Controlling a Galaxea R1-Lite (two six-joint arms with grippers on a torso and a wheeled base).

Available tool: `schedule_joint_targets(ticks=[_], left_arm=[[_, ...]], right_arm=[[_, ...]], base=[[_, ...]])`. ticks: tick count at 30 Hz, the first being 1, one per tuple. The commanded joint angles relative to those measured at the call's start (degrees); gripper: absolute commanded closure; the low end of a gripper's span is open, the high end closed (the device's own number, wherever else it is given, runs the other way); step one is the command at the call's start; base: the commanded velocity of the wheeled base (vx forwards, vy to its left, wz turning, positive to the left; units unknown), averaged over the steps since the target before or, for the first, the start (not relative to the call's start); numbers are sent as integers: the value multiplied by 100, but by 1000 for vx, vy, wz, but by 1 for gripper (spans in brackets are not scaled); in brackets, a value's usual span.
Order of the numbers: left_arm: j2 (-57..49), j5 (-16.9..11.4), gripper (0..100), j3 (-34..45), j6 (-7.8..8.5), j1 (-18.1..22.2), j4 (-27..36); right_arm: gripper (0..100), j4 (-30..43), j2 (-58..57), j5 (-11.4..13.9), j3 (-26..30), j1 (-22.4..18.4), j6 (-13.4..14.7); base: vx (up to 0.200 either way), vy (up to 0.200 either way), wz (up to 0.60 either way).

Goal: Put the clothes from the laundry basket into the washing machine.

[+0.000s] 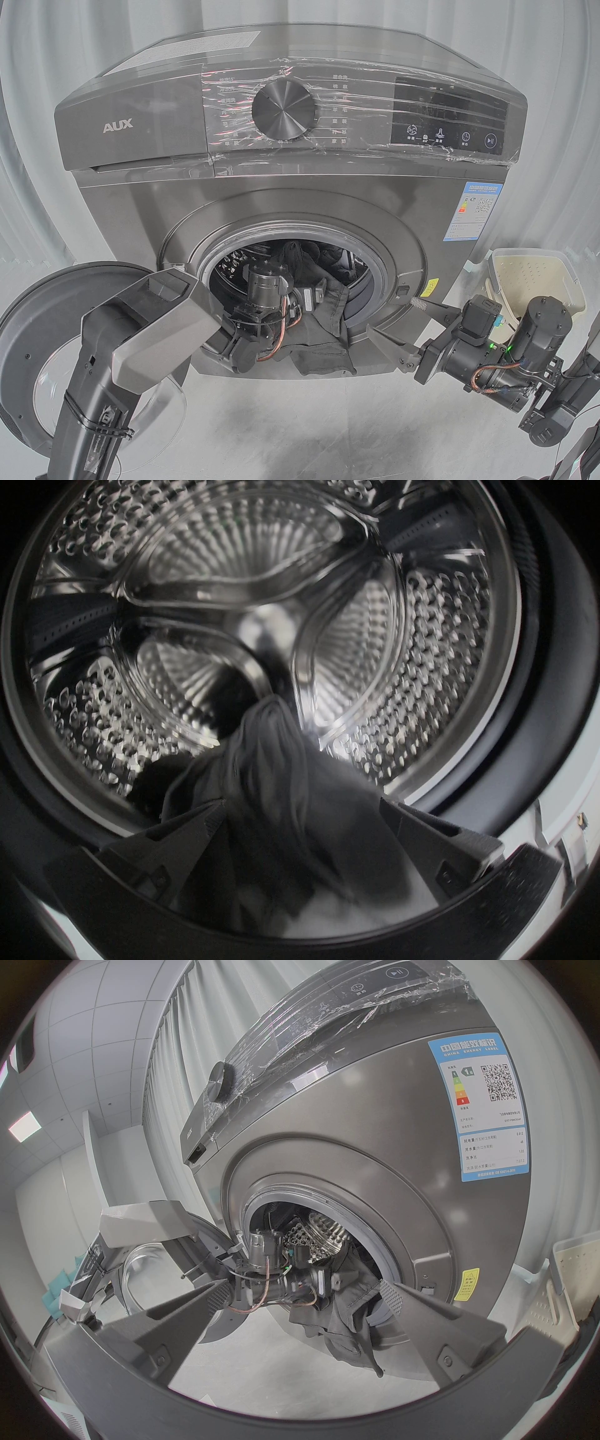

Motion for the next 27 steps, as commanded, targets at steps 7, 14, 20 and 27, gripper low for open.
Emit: schedule_joint_targets(ticks=[7,14,20,27], left_arm=[[-123,-337,0,733,9,-210,204],[343,-337,0,355,9,-157,204],[422,-337,100,250,0,-166,222],[413,50,100,-471,-35,-8,187]], right_arm=[[0,-5,10,-1,11,79,37],[0,-5,2,-1,-7,106,37],[0,-5,-7,-1,-7,141,37],[0,-14,-7,-1,-7,158,37]], base=[[0,0,0],[0,0,0],[0,0,0],[0,0,0]])
